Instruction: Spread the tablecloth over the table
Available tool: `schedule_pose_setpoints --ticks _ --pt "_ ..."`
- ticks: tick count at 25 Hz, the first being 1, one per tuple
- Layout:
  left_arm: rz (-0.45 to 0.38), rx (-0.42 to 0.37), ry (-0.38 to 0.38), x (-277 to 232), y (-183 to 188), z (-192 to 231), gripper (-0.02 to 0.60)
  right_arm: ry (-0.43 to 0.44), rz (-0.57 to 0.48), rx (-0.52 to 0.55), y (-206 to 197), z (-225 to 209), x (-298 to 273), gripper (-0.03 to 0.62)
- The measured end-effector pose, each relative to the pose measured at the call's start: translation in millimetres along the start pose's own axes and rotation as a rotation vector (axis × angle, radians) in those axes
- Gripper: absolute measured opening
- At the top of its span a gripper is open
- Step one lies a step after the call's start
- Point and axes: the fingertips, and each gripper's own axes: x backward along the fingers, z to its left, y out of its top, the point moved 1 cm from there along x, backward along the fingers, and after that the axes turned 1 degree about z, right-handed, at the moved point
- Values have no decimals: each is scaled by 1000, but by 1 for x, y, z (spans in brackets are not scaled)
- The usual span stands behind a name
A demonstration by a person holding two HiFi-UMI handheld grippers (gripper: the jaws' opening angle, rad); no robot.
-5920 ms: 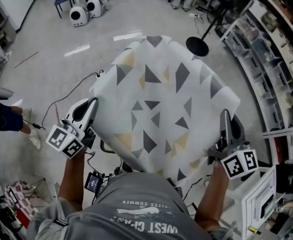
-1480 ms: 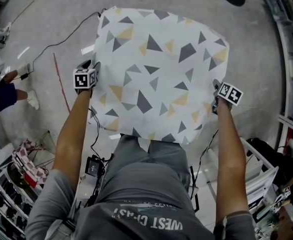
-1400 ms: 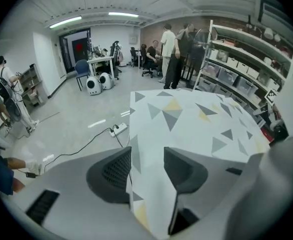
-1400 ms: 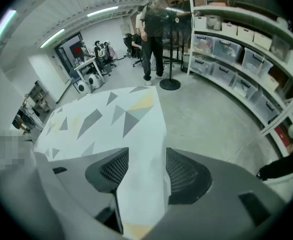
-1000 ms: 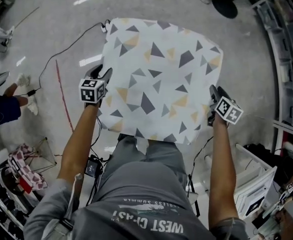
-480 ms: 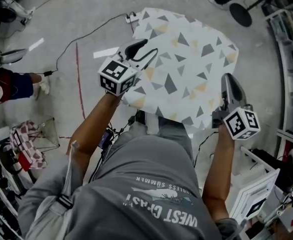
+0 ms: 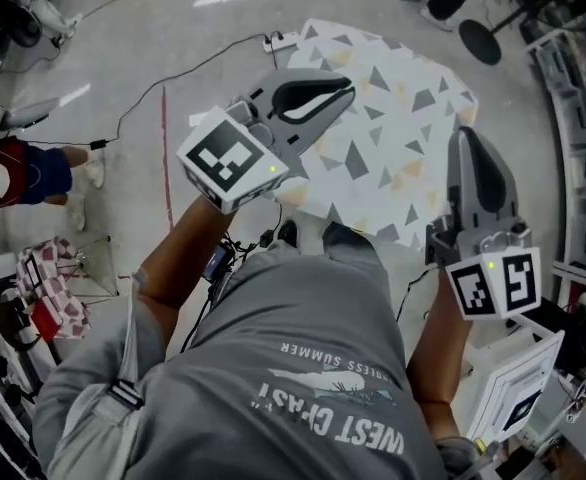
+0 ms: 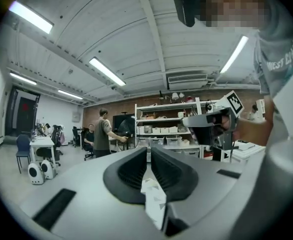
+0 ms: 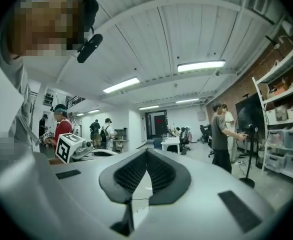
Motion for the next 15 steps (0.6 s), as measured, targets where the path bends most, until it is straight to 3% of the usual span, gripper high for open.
schedule_pose_setpoints --ticks 6,15 --pt "-88 -74 -73 23 49 -40 25 68 -6 37 24 59 7 12" --pt "-146 -127 -108 43 88 -64 25 110 -12 172 52 94 24 9"
